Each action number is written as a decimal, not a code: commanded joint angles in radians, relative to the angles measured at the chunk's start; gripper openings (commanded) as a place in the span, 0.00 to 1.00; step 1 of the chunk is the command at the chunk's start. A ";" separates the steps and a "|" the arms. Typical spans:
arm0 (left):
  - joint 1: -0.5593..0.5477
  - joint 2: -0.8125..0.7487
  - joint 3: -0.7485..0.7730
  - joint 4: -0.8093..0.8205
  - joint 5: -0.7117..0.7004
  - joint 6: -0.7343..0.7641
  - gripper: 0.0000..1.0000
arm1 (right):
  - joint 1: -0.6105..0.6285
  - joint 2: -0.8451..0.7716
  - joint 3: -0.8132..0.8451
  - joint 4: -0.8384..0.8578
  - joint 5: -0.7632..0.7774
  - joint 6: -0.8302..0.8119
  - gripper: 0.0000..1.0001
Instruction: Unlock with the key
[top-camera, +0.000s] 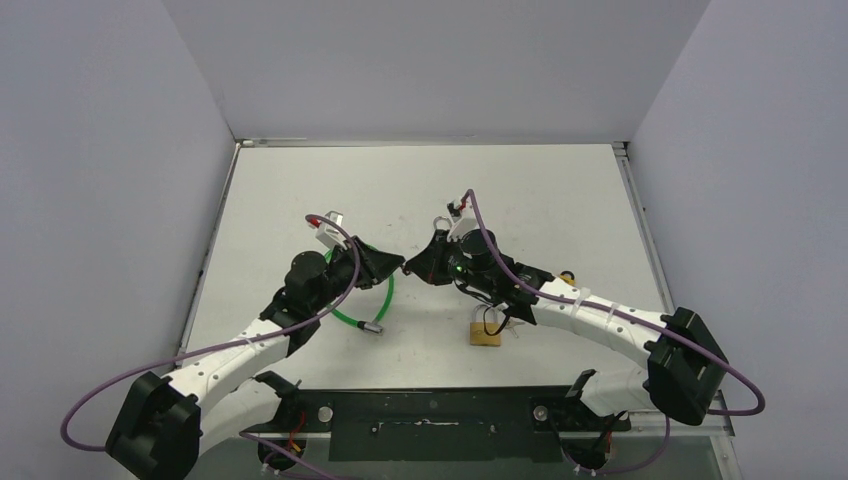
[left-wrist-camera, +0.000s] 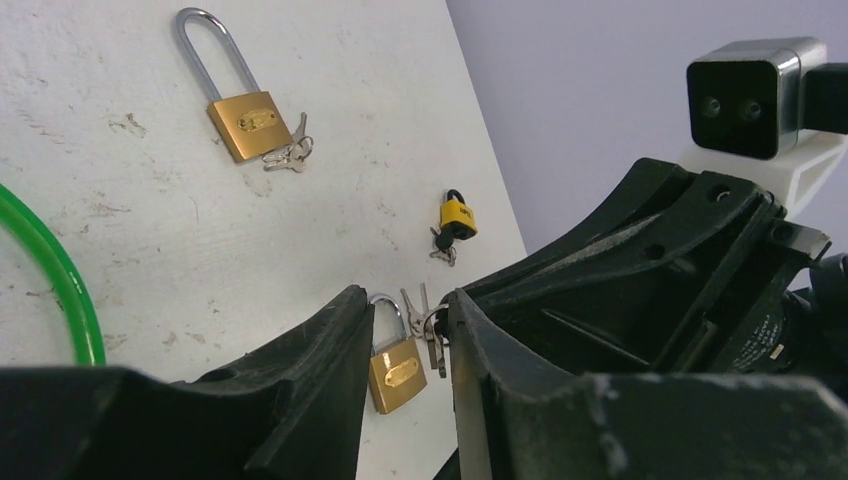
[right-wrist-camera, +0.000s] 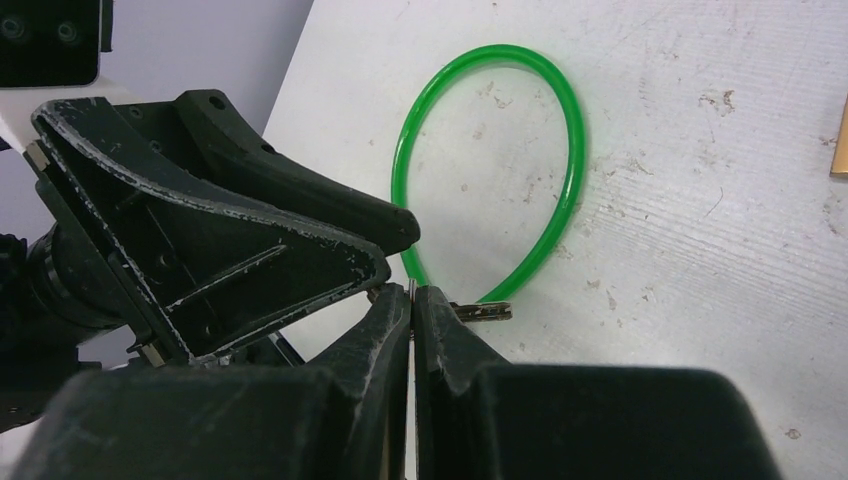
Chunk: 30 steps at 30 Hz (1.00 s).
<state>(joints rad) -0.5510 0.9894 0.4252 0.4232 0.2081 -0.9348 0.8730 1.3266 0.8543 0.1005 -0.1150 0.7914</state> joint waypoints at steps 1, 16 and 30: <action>-0.016 0.025 0.020 0.121 -0.047 -0.053 0.32 | -0.003 -0.044 0.028 0.025 -0.006 0.000 0.00; -0.033 -0.085 0.104 -0.020 0.009 0.224 0.00 | -0.029 -0.220 -0.040 0.051 -0.082 -0.100 0.84; -0.035 -0.138 0.286 0.043 0.449 0.340 0.00 | -0.032 -0.346 -0.125 0.323 -0.388 -0.172 0.57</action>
<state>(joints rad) -0.5812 0.8368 0.6525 0.3801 0.4915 -0.5583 0.8440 0.9943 0.7593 0.2398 -0.4023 0.5976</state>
